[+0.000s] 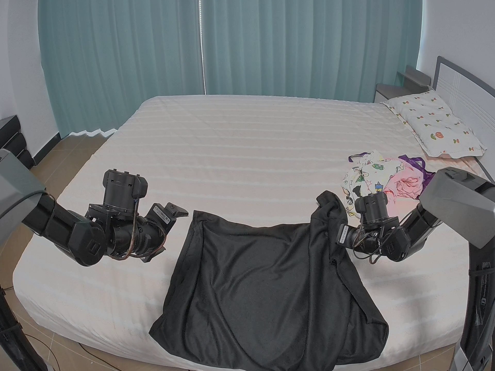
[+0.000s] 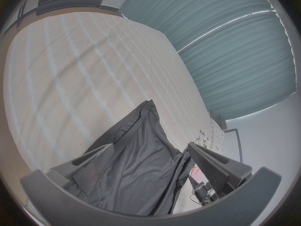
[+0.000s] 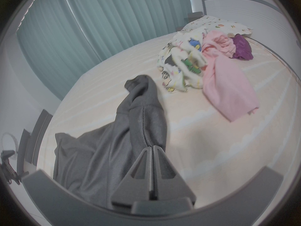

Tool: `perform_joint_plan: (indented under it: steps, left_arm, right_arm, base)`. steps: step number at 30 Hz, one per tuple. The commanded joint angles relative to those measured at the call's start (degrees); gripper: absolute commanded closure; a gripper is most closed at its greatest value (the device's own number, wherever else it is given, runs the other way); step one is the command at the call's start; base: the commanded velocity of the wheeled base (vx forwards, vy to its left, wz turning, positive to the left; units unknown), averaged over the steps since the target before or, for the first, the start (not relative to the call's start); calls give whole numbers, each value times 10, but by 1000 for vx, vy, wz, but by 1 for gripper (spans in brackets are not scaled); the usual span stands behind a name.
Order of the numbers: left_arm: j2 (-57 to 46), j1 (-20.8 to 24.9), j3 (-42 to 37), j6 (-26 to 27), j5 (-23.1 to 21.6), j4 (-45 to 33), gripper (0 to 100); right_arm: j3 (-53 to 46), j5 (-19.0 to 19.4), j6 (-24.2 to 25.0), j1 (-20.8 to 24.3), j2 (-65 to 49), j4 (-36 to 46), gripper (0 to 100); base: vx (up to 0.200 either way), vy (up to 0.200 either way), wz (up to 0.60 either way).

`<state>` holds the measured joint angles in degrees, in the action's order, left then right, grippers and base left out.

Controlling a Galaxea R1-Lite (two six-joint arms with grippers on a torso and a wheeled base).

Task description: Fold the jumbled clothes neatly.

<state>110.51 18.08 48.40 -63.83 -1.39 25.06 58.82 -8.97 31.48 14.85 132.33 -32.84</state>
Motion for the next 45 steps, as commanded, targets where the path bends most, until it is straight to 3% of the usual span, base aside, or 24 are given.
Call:
perform_joint_plan:
  steps: [1, 9, 18, 22, 23, 31, 39, 45]
  left_arm:
    - [3, -1, -14, 0, -1, 20, 0]
    - [19, -2, -28, 0, -1, 50, 0]
    - [31, -6, -26, 0, -1, 50, 0]
    - [31, -7, -25, 0, -1, 50, 0]
    - [31, -7, -26, 0, -1, 50, 0]
    - [37, -16, -10, 1, -1, 50, 0]
    - [116, -35, 106, 33, 2, 40, 0]
    - [119, -36, 64, 55, -11, 17, 0]
  right_arm:
    - [-8, 12, -1, -42, -30, -3, 100]
    - [14, 73, -1, -131, -25, -12, 100]
    - [45, 81, 1, -171, 24, -26, 100]
    - [42, 88, 5, -168, 28, -27, 100]
    - [44, 90, 7, -167, 28, -28, 0]
    - [7, 91, 17, -169, -5, -47, 0]
    - [-106, 107, 23, -149, -42, -89, 0]
    - [-166, 107, 33, -148, -42, -168, 0]
  base:
    - [0, 0, 0]
    - [0, 0, 0]
    - [0, 0, 0]
    - [0, 0, 0]
    - [0, 0, 0]
    - [0, 0, 0]
    - [0, 0, 0]
    - [0, 0, 0]
